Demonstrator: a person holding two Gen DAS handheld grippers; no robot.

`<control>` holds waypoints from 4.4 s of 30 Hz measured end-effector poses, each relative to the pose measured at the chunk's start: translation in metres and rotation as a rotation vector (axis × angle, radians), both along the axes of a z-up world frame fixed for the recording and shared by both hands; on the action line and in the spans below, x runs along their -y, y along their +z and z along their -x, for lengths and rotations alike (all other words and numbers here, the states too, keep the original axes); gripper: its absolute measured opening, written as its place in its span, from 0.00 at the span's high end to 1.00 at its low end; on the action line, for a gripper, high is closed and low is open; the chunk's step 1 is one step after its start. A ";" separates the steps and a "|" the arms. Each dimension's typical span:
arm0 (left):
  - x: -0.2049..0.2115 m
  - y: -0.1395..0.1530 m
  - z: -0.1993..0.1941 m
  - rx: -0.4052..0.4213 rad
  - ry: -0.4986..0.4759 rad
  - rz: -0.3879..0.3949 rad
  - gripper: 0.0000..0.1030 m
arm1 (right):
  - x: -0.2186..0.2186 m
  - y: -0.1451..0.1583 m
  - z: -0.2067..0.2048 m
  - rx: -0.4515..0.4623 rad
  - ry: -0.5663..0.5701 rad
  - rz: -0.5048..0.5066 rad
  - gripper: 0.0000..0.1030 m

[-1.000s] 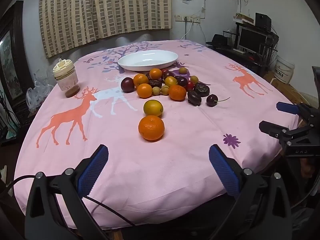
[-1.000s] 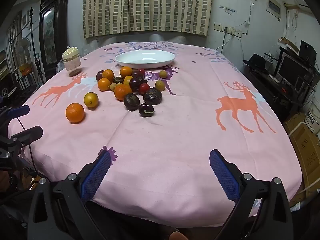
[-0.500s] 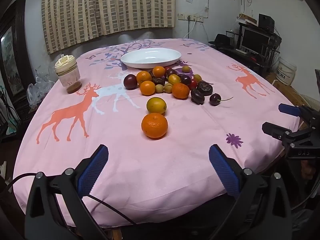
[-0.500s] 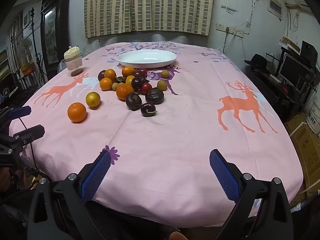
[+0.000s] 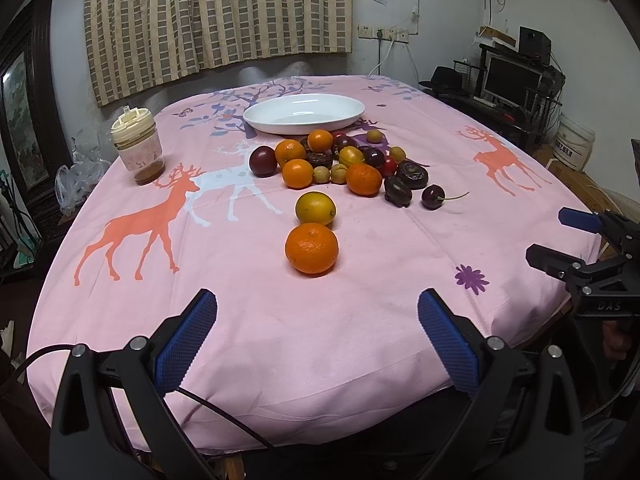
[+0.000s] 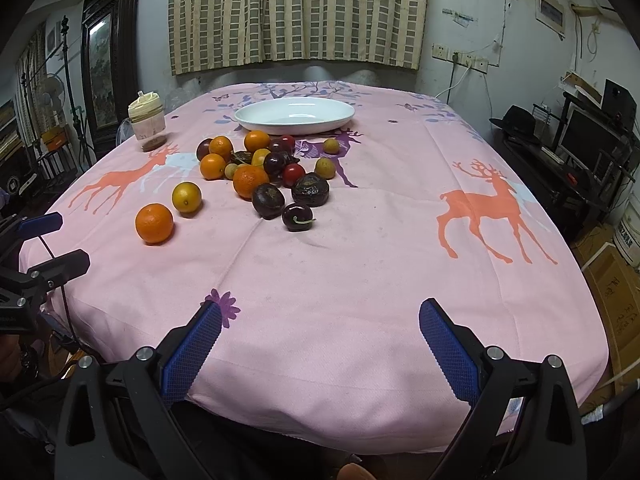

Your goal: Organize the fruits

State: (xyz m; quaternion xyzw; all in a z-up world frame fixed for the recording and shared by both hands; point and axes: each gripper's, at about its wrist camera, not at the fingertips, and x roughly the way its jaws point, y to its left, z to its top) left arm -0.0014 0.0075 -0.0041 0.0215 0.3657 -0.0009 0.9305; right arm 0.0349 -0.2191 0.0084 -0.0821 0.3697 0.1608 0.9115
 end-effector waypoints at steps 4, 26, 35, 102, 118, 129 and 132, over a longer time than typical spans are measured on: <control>0.000 0.000 0.000 -0.001 0.000 0.000 0.04 | 0.000 0.000 0.000 0.000 0.000 0.001 0.04; 0.000 0.000 0.000 -0.002 0.000 0.000 0.04 | 0.000 0.000 0.000 -0.001 -0.001 0.002 0.04; -0.001 -0.001 0.000 -0.004 0.001 -0.001 0.04 | 0.000 0.000 0.000 -0.002 -0.001 0.002 0.04; -0.018 -0.058 -0.106 -0.150 -0.116 0.125 0.47 | -0.055 -0.048 -0.129 -0.165 0.140 0.031 0.71; -0.063 0.029 -0.229 -0.071 -0.134 0.285 0.57 | -0.084 0.026 -0.222 -0.035 0.189 -0.137 0.71; -0.074 -0.005 -0.406 -0.205 -0.002 0.210 0.54 | -0.147 -0.010 -0.385 -0.166 0.133 -0.084 0.66; -0.082 0.003 -0.398 -0.144 0.055 0.206 0.18 | -0.144 -0.006 -0.377 -0.143 0.136 -0.098 0.46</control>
